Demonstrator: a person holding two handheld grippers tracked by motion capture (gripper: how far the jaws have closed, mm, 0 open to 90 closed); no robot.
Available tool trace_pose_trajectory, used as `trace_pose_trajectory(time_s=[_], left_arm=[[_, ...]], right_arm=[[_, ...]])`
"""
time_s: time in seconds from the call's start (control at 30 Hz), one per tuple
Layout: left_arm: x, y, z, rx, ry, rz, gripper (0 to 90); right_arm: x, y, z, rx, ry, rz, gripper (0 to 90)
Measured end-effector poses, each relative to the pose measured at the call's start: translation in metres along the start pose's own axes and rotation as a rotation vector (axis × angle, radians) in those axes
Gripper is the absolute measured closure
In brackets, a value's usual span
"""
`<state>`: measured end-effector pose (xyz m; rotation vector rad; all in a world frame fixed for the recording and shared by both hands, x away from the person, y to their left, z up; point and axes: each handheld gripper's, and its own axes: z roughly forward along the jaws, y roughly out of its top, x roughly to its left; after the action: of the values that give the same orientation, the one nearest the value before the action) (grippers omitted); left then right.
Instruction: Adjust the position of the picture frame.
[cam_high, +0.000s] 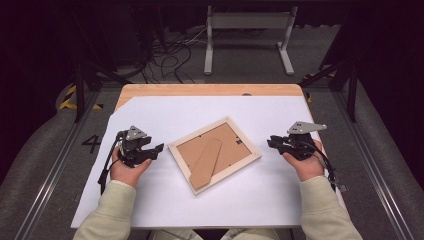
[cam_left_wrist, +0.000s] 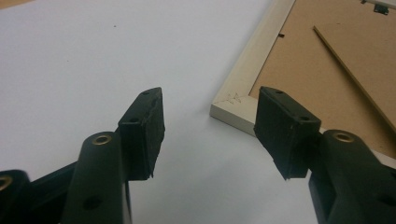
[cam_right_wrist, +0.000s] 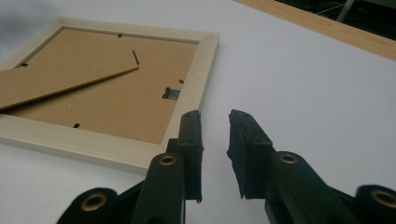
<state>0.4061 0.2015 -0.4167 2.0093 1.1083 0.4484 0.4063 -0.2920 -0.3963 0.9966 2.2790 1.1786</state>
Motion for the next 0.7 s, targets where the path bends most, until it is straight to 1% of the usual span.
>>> trace_pose_trajectory(time_s=[0.07,0.13,0.2,0.23,0.27,0.4,0.43,0.47,0.57,0.6,0.67,0.7], left_arm=[[0.001,0.000,-0.001,0.000,-0.020,-0.004,46.9],[0.000,0.000,-0.002,0.003,-0.036,-0.004,51.6],[-0.002,0.000,-0.004,0.009,-0.059,0.009,57.6],[-0.002,0.000,-0.004,0.009,-0.059,0.009,62.2],[-0.004,0.000,-0.004,0.013,-0.076,0.019,62.2],[-0.009,0.001,-0.004,0.048,-0.119,0.031,81.9],[-0.009,0.001,-0.004,0.055,-0.119,0.039,85.4],[-0.011,0.001,-0.004,0.059,-0.123,0.035,88.5],[-0.011,0.002,-0.005,0.065,-0.143,0.040,89.8],[-0.011,0.002,-0.006,0.067,-0.148,0.029,89.9],[-0.011,0.001,-0.006,0.072,-0.152,0.032,89.9],[-0.011,0.001,-0.006,0.082,-0.156,0.024,89.9]], right_arm=[[0.002,0.001,0.000,0.000,0.000,-0.008,75.9],[0.002,0.001,0.001,0.004,-0.001,-0.012,76.7],[0.002,0.001,0.001,0.005,-0.001,-0.008,78.3],[0.002,0.001,0.001,0.005,-0.001,-0.008,78.3],[0.002,0.001,0.001,0.009,0.003,-0.004,79.0],[0.000,0.000,0.000,0.011,0.008,0.008,82.1],[0.000,0.000,-0.001,0.012,0.009,0.010,82.7],[0.000,0.000,-0.001,0.013,0.012,0.012,83.1],[-0.001,0.000,-0.001,0.015,0.015,0.010,84.3],[0.000,0.001,-0.001,0.014,0.015,0.011,84.4],[0.000,0.001,-0.001,0.017,0.016,0.009,85.0],[0.000,0.001,-0.001,0.018,0.017,0.008,85.1]])
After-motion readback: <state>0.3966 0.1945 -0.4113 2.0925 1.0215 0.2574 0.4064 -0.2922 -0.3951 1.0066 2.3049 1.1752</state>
